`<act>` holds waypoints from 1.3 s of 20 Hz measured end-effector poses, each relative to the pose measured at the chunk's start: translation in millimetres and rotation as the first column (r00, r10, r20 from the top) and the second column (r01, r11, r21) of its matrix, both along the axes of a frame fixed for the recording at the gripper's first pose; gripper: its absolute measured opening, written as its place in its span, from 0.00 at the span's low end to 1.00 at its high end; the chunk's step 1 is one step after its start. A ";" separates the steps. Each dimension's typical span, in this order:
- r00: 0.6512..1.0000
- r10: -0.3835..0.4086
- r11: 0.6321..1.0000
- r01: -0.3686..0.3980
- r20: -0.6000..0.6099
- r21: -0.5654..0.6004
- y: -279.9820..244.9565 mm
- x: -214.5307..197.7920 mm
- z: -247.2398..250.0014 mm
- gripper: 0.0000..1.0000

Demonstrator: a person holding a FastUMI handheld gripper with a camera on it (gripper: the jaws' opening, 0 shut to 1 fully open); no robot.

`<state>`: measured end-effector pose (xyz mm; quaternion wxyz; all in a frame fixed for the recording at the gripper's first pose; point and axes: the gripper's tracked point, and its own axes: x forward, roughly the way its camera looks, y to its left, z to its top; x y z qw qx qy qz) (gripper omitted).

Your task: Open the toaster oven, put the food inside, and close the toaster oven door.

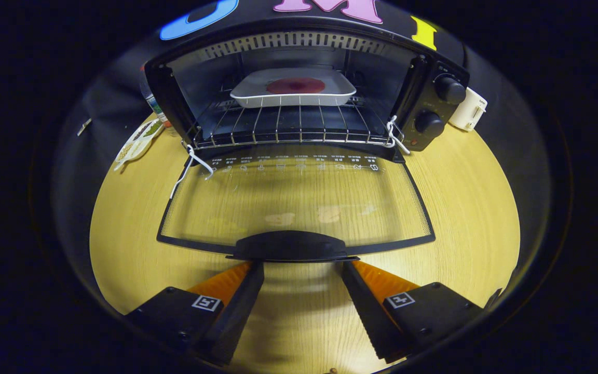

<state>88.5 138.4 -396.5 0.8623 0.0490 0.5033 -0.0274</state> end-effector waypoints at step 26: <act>0.488 0.019 0.997 0.051 0.873 -0.051 -124.2 -79.4 400.7 0.98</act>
